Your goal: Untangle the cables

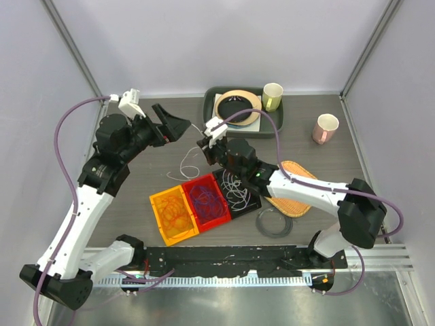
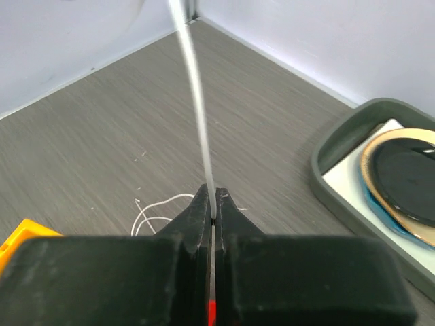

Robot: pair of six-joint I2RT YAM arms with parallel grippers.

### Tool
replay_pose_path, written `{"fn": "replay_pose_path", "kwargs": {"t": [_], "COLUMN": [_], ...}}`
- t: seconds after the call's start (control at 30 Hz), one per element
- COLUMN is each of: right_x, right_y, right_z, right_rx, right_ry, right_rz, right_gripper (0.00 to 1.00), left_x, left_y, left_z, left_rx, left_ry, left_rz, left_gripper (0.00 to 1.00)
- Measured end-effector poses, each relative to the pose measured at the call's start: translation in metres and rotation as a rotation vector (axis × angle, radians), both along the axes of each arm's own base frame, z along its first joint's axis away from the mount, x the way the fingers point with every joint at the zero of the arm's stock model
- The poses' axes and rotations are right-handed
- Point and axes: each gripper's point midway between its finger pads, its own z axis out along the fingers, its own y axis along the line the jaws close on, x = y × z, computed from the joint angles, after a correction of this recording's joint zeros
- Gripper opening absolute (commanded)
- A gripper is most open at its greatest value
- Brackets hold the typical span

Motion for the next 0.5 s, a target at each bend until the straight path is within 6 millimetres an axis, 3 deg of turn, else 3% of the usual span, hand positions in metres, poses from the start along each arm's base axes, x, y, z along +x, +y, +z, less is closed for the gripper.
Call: {"fn": "replay_pose_path", "kwargs": {"t": [0.1, 0.37, 0.5], "right_x": [0.003, 0.001, -0.013], "right_y": [-0.011, -0.053, -0.073], "right_z": [0.016, 0.113, 0.133], "right_rx": [0.004, 0.099, 0.105], "right_ry": [-0.006, -0.072, -0.064], "right_rz": [-0.05, -0.186, -0.193], "right_gripper": [0.01, 0.01, 0.01], "left_x": [-0.001, -0.009, -0.015], "left_y": [0.003, 0.031, 0.049], "left_z": [-0.01, -0.061, -0.098], "left_rx": [0.006, 0.059, 0.08], "left_ry": [0.014, 0.099, 0.17], "left_rz": [0.017, 0.151, 0.246], "left_gripper": [1.0, 1.0, 1.0]}}
